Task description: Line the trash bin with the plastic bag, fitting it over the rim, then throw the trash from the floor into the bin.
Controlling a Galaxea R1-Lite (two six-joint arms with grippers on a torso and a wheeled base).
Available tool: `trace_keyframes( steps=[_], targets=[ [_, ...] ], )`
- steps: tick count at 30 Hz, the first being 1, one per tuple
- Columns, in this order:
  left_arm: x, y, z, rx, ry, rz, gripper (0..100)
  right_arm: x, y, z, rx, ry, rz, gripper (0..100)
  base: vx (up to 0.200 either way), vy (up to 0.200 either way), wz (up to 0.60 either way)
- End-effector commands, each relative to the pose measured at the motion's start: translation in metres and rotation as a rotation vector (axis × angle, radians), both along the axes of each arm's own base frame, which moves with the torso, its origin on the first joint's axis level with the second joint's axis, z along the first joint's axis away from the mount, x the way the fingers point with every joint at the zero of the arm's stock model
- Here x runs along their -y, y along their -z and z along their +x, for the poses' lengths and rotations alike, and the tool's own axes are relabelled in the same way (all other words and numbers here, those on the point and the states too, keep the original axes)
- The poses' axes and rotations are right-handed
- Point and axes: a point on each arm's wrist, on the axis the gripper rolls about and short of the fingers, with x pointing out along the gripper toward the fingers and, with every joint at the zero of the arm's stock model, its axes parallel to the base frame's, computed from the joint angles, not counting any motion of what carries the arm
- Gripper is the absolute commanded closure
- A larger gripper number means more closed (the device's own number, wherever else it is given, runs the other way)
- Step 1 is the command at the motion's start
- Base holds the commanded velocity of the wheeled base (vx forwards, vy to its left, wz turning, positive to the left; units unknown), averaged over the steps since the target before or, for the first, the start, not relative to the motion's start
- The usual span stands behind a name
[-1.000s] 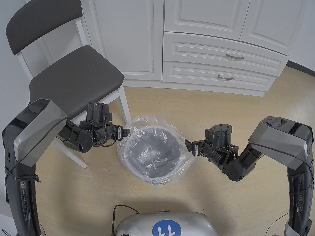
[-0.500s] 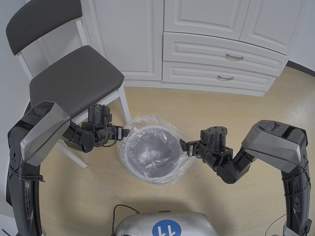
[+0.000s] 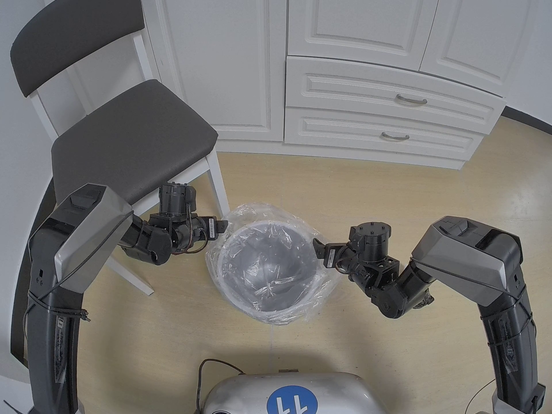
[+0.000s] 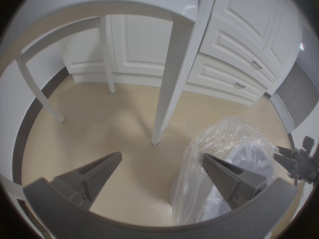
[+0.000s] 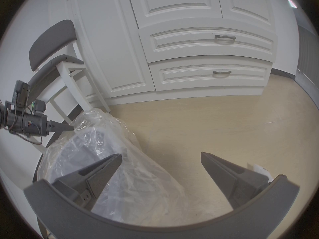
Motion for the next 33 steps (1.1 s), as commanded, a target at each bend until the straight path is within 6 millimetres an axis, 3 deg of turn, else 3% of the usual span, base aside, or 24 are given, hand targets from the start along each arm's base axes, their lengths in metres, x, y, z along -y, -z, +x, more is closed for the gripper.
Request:
trace_keyframes(
  steps=[1,14,23,28,33],
  targets=[
    [-0.001,0.008,0.007,0.0,-0.012,-0.012,0,0.003,0.008,0.009,-0.003,0.019,0.017,0,0.0,0.0,0.0],
    [-0.004,0.024,0.012,-0.063,-0.027,0.009,0,0.013,0.026,0.022,-0.017,0.051,0.012,0,0.0,0.0,0.0],
    [-0.013,0.015,0.01,-0.147,-0.064,0.045,0,0.017,0.026,0.021,-0.022,0.056,0.008,0,0.0,0.0,0.0],
    [-0.018,-0.014,0.001,-0.108,-0.065,0.041,0,0.018,0.006,0.016,0.007,0.05,0.019,0,0.0,0.0,0.0],
    [-0.022,-0.042,-0.027,-0.103,0.0,0.075,0,0.018,-0.019,0.003,0.023,0.03,0.022,0,0.0,0.0,0.0]
  ],
)
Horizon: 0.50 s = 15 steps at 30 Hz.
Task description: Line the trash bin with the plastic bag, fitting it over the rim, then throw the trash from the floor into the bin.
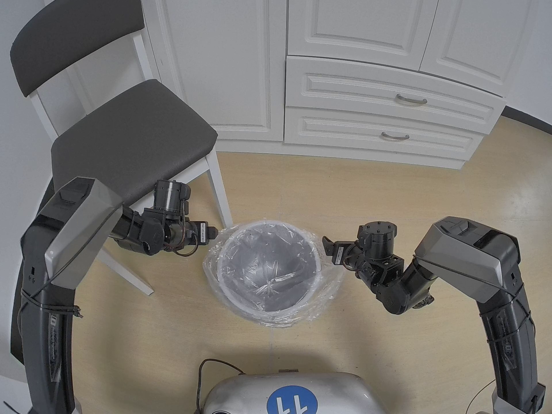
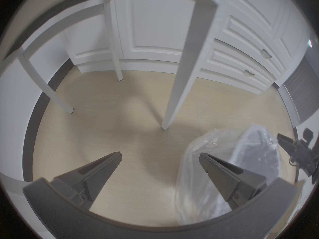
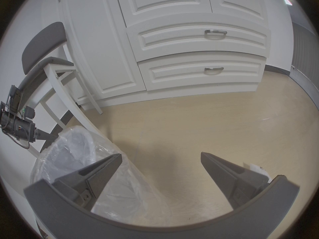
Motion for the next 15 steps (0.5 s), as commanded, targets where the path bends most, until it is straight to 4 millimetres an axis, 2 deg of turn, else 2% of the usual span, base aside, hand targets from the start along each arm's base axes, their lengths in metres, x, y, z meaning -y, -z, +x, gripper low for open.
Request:
trace_keyframes(
  steps=[1,7,10,15],
  targets=[
    [-0.005,-0.04,-0.027,0.037,0.066,0.018,0,0.0,-0.03,-0.015,0.023,-0.022,0.002,0,0.0,0.0,0.0],
    [0.0,-0.043,-0.056,-0.007,0.233,0.026,0,-0.001,-0.04,-0.039,-0.003,-0.074,-0.092,0,0.0,0.0,0.0],
    [0.016,-0.031,-0.066,-0.047,0.318,0.041,0,-0.004,-0.035,-0.054,-0.034,-0.111,-0.161,0,0.0,0.0,0.0],
    [0.039,-0.013,-0.074,-0.09,0.364,0.067,0,0.0,-0.021,-0.07,-0.085,-0.151,-0.273,0,0.0,0.0,0.0]
  ],
)
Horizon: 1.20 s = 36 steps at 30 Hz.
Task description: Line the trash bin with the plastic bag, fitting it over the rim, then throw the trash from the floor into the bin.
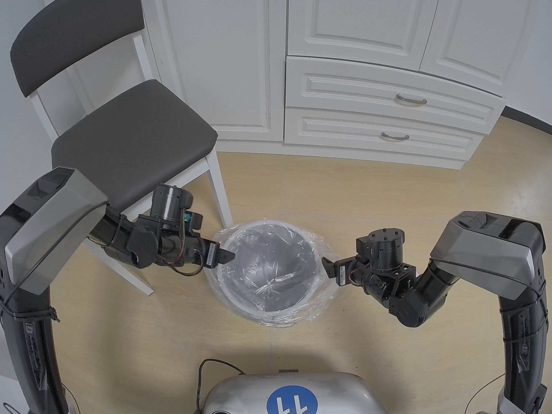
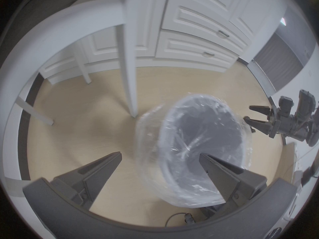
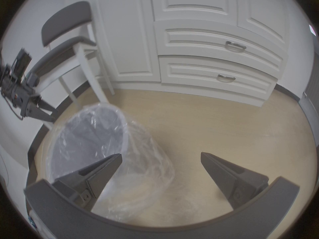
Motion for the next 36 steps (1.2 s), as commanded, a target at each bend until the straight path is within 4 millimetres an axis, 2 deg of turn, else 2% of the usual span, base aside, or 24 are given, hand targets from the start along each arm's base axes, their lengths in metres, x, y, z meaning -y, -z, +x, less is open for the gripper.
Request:
trace_keyframes(
  steps=[1,5,10,14,15,24,28,30,31,32,36],
  targets=[
    [0.02,0.008,-0.012,-0.022,0.036,0.037,0,0.002,0.002,-0.019,-0.032,-0.041,-0.084,0,0.0,0.0,0.0],
    [0.032,0.013,-0.017,-0.014,0.006,0.099,0,0.005,0.01,-0.027,-0.063,-0.084,-0.13,0,0.0,0.0,0.0],
    [0.048,0.025,-0.024,-0.016,-0.009,0.164,0,-0.004,0.02,-0.038,-0.106,-0.128,-0.152,0,0.0,0.0,0.0],
    [0.05,0.03,-0.022,0.002,-0.052,0.212,0,-0.011,0.024,-0.044,-0.127,-0.152,-0.161,0,0.0,0.0,0.0],
    [0.05,0.03,-0.023,0.007,-0.062,0.221,0,-0.02,0.032,-0.049,-0.134,-0.176,-0.159,0,0.0,0.0,0.0],
    [0.043,0.019,-0.027,0.028,-0.048,0.243,0,-0.058,0.052,-0.064,-0.155,-0.232,-0.067,0,0.0,0.0,0.0],
    [0.042,0.013,-0.029,0.036,-0.048,0.24,0,-0.075,0.055,-0.066,-0.151,-0.241,0.004,0,0.0,0.0,0.0],
    [0.042,0.009,-0.031,0.043,-0.049,0.237,0,-0.093,0.056,-0.066,-0.119,-0.246,0.112,0,0.0,0.0,0.0],
    [0.042,0.009,-0.031,0.043,-0.049,0.237,0,-0.093,0.056,-0.066,-0.119,-0.246,0.112,0,0.0,0.0,0.0],
    [0.04,0.007,-0.03,0.046,-0.053,0.234,0,-0.102,0.057,-0.065,-0.097,-0.255,0.161,0,0.0,0.0,0.0],
    [0.039,0.004,-0.031,0.053,-0.054,0.23,0,-0.112,0.061,-0.073,-0.094,-0.282,0.181,0,0.0,0.0,0.0]
  ],
)
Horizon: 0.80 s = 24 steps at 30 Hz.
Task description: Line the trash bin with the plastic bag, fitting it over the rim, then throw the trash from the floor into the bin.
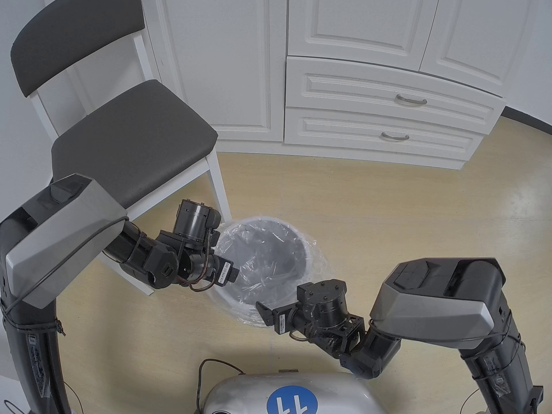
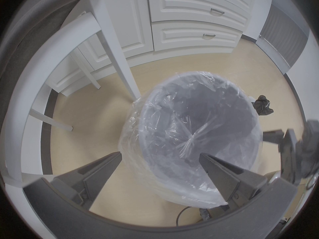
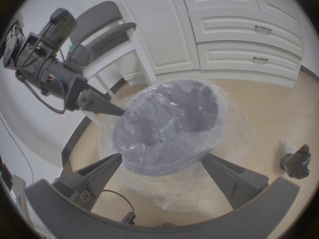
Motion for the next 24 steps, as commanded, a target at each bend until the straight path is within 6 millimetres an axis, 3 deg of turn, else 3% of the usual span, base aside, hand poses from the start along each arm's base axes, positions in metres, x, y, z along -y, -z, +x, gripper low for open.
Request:
trace_keyframes(
  steps=[1,13,24],
  targets=[
    [-0.002,-0.008,-0.001,0.016,-0.002,-0.008,0,-0.012,0.016,-0.008,-0.018,-0.032,-0.005,0,0.0,0.0,0.0],
    [0.001,0.0,0.001,0.011,0.002,-0.005,0,-0.02,0.015,-0.03,-0.071,-0.086,0.018,0,0.0,0.0,0.0],
    [0.006,0.017,0.002,-0.016,0.012,0.018,0,0.002,-0.033,-0.054,-0.047,-0.192,-0.015,0,0.0,0.0,0.0]
  ],
)
